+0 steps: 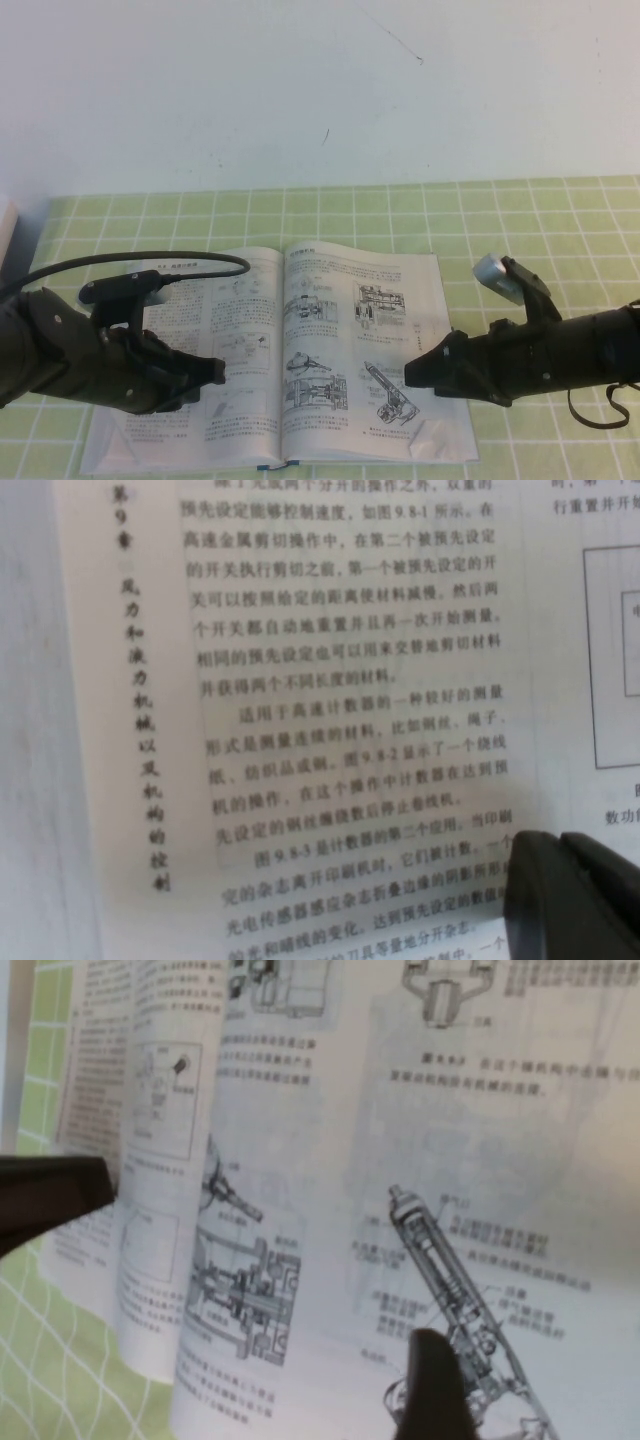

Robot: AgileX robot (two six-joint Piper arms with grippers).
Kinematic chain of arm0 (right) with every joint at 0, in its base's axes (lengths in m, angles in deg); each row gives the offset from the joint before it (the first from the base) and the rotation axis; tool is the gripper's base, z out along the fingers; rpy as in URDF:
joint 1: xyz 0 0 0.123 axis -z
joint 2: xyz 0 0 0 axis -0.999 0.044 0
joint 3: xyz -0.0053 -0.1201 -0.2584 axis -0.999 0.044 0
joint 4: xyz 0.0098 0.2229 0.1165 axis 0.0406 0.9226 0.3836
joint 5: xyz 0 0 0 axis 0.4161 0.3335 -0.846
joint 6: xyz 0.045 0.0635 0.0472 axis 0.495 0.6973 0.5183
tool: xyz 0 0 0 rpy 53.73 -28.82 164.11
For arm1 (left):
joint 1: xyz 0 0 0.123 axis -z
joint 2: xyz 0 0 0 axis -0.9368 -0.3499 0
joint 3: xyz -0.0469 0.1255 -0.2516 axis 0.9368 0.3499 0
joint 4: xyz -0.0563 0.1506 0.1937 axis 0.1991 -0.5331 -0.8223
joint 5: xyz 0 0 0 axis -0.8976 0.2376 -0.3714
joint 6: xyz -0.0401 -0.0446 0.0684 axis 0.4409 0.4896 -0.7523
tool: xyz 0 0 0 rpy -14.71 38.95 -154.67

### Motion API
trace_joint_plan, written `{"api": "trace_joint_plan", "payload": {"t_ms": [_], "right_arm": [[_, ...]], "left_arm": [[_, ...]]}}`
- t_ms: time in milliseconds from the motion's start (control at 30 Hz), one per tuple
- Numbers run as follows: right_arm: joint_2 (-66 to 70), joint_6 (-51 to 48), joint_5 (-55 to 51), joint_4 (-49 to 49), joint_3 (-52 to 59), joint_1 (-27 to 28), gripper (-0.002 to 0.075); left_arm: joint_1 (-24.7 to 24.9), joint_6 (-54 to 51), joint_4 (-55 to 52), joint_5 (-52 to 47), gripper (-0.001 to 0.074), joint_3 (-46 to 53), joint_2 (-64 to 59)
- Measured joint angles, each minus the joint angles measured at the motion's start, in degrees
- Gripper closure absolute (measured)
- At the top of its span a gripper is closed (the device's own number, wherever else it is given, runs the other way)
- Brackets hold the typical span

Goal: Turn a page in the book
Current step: Open the closed book

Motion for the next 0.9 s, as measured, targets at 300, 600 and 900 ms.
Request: {"api": "trace_joint_plan", "payload": {"t_ms": [300, 600, 900], "right_arm": [[0.0, 10.6, -0.9, -17.0, -3.2, 0.0, 0.0289], [2.3, 5.8, -2.7, -10.4, -3.4, -0.1, 0.0289], [10.5, -9.0, -14.1, 4.5, -5.2, -2.9, 0.0294]], "left_arm": [[0.0, 0.1, 0.0, -0.4, 0.0737, -0.1, -0.1], [0.0, -0.1, 0.0, -0.4, 0.0737, -0.1, -0.1], [0.0, -2.3, 0.6, -0.6, 0.0737, -0.1, -0.1]]}}
